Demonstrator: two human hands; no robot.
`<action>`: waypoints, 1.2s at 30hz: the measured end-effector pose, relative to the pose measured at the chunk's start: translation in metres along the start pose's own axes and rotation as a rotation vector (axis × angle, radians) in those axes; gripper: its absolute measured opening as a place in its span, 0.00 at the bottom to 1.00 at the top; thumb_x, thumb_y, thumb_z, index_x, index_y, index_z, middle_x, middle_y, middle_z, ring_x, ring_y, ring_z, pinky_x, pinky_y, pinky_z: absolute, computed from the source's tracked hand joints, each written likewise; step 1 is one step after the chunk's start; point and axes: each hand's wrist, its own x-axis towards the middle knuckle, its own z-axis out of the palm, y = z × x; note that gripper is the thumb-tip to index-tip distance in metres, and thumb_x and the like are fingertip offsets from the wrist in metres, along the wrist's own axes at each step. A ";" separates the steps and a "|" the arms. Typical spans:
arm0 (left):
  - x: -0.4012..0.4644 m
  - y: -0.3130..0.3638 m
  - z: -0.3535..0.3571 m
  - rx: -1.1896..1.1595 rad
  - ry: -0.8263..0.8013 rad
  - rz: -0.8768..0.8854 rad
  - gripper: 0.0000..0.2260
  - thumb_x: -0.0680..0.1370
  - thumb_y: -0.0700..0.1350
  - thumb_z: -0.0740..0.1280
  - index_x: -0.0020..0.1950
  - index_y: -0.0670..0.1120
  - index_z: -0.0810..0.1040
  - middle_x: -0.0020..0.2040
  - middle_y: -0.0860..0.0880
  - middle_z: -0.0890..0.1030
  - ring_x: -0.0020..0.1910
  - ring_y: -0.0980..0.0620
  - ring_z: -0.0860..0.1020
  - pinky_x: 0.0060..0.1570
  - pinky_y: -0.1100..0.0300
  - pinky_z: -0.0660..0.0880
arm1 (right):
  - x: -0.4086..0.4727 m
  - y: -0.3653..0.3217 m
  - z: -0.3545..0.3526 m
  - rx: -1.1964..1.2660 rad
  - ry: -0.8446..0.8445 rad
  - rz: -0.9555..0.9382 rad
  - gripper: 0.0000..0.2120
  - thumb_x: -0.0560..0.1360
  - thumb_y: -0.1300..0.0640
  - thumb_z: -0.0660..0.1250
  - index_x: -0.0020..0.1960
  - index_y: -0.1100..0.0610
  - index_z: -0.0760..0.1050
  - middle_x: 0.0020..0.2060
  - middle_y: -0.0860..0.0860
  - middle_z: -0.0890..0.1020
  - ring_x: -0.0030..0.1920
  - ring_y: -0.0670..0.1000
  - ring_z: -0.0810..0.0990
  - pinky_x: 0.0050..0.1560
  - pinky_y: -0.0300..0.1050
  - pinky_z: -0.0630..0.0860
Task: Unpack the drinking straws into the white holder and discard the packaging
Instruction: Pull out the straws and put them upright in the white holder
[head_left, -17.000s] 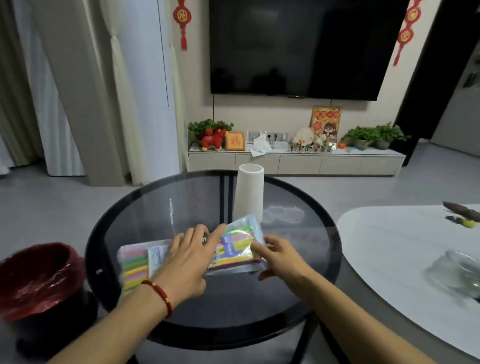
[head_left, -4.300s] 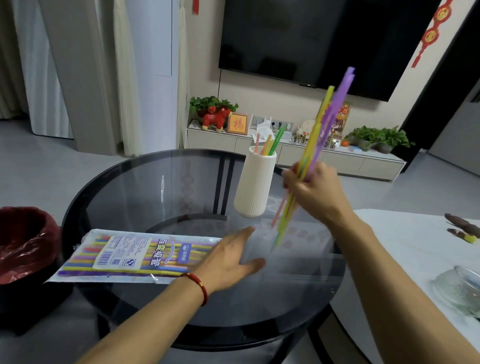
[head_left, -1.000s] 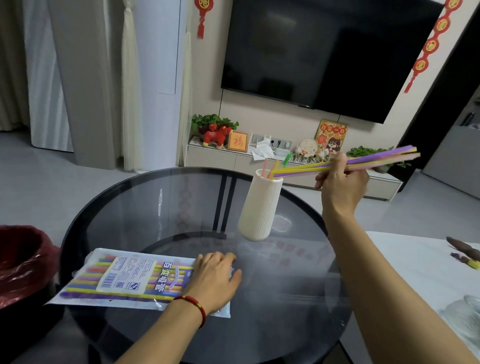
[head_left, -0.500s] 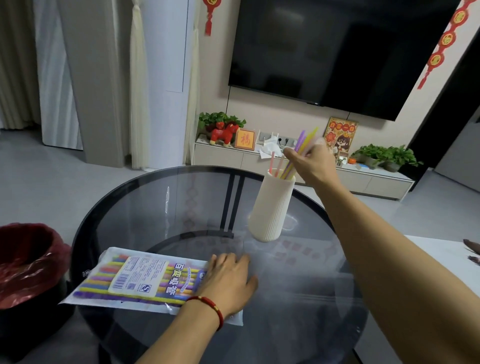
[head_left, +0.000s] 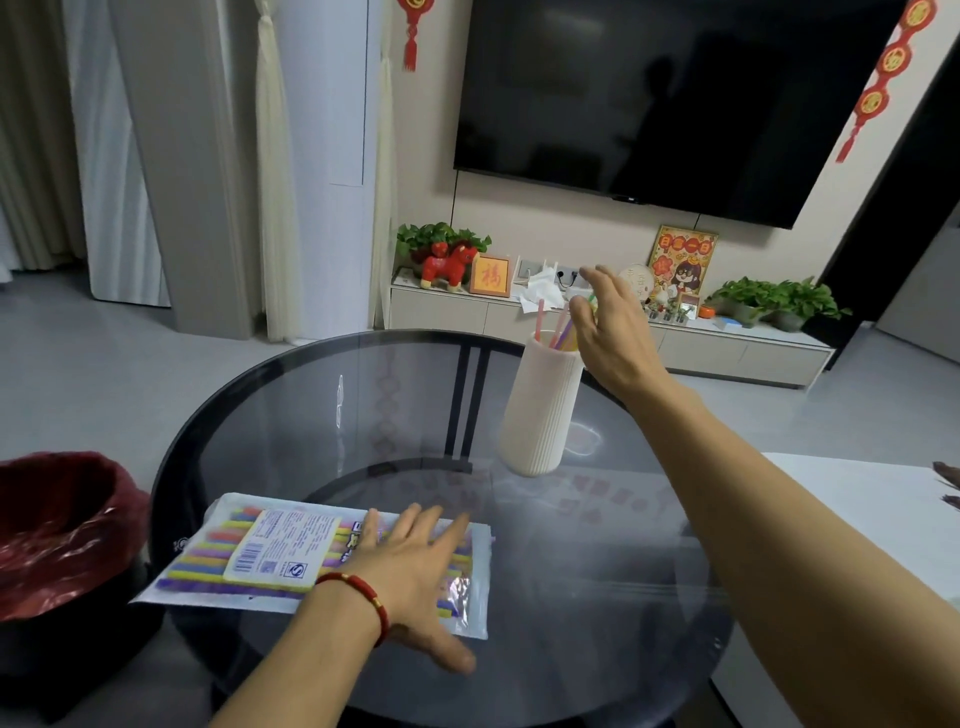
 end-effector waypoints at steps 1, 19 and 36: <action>-0.001 -0.004 0.001 0.021 -0.012 0.003 0.63 0.56 0.73 0.71 0.78 0.58 0.35 0.82 0.50 0.42 0.80 0.47 0.39 0.74 0.34 0.36 | -0.003 -0.003 -0.002 0.008 0.050 -0.023 0.21 0.86 0.55 0.56 0.78 0.59 0.66 0.79 0.58 0.67 0.78 0.56 0.64 0.78 0.56 0.62; -0.027 0.013 -0.032 0.231 0.382 0.100 0.37 0.63 0.59 0.72 0.69 0.54 0.63 0.53 0.52 0.62 0.46 0.51 0.68 0.47 0.51 0.68 | -0.198 0.013 0.067 0.716 -0.480 0.609 0.13 0.84 0.59 0.59 0.58 0.58 0.82 0.50 0.63 0.84 0.36 0.54 0.83 0.35 0.48 0.81; -0.028 0.010 -0.017 0.458 0.435 0.058 0.53 0.65 0.51 0.76 0.79 0.54 0.43 0.66 0.47 0.60 0.65 0.46 0.65 0.68 0.36 0.57 | -0.212 0.003 0.082 1.051 -0.610 0.693 0.14 0.85 0.55 0.63 0.56 0.64 0.82 0.48 0.59 0.88 0.44 0.55 0.88 0.47 0.51 0.86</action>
